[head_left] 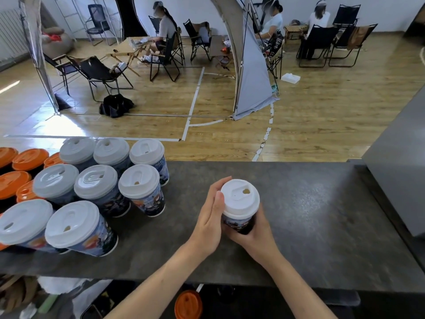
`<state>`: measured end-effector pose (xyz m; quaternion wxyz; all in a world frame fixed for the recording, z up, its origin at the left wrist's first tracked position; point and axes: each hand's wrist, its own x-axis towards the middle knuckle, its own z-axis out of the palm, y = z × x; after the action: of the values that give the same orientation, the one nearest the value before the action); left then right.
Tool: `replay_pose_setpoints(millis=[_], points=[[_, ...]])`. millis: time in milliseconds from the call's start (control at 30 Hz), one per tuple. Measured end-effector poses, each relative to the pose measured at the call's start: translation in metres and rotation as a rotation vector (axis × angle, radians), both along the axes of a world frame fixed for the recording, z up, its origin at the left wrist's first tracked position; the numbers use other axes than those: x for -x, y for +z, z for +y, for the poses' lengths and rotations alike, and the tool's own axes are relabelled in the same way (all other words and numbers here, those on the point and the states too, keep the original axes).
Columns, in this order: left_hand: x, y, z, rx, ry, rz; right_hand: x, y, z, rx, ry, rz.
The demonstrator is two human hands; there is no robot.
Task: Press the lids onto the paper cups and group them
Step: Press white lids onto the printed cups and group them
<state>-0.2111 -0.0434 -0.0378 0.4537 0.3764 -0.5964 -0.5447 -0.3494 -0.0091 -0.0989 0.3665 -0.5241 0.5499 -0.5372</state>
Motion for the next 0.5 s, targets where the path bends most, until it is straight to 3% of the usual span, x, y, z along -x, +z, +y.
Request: replay_pose_setpoints(millis=[167,500], points=[[-0.001,-0.002,-0.001,-0.016,0.033,-0.007,-0.004,-0.001,-0.001,0.089,-0.090,0.137],[-0.001,0.002,-0.007,-0.042,0.058,0.037,-0.005,-0.004,-0.001,-0.081,0.010,0.099]])
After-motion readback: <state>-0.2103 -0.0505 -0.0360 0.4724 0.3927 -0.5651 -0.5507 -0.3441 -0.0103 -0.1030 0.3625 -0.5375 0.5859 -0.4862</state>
